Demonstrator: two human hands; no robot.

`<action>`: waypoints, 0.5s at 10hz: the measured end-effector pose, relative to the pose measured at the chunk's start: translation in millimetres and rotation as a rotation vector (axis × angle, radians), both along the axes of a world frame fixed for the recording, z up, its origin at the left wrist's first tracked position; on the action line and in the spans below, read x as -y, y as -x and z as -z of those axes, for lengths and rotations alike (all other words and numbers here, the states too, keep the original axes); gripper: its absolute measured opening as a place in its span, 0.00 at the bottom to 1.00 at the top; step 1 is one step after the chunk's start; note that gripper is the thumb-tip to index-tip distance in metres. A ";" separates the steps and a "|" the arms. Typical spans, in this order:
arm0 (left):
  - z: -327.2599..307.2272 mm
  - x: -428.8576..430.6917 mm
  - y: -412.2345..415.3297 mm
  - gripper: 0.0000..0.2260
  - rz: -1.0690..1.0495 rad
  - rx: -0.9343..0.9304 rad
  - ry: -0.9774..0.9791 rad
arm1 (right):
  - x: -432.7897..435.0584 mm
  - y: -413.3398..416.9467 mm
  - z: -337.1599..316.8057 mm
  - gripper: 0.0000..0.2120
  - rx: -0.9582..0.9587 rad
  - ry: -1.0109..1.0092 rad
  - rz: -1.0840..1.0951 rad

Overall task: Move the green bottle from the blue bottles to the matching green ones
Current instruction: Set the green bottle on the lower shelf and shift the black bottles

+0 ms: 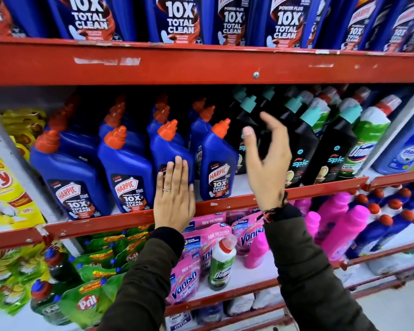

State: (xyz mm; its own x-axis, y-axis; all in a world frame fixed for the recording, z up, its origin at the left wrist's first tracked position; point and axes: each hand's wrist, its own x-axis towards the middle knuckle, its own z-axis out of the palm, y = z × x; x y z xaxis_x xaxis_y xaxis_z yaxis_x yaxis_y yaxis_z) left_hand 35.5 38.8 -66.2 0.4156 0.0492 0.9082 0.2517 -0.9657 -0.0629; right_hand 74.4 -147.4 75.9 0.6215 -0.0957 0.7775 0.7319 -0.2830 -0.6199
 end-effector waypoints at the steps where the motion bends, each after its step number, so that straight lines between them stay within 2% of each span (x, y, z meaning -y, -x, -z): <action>1: 2.0 -0.6 -0.9 0.34 -0.005 -0.005 0.002 | 32.2 -22.6 -12.2 0.19 0.078 -0.111 0.159; 2: 2.7 -0.5 -1.1 0.34 -0.003 -0.005 0.004 | 66.1 -52.6 -22.0 0.21 -0.006 -0.145 0.324; 3: 1.9 0.4 -1.1 0.34 -0.002 -0.008 0.013 | 95.2 -83.5 -26.5 0.28 -0.152 -0.122 0.407; 5: 3.0 -0.6 -0.8 0.34 0.011 -0.001 0.012 | 121.6 -123.5 -26.6 0.36 -0.354 -0.051 0.402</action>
State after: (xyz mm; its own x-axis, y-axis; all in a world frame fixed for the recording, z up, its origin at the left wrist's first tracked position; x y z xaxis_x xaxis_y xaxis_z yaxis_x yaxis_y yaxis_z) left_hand 36.3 39.5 -69.2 0.4171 0.0552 0.9072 0.2412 -0.9691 -0.0519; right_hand 197.9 -269.0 102.5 0.7513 -0.4123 0.5153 0.3158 -0.4609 -0.8293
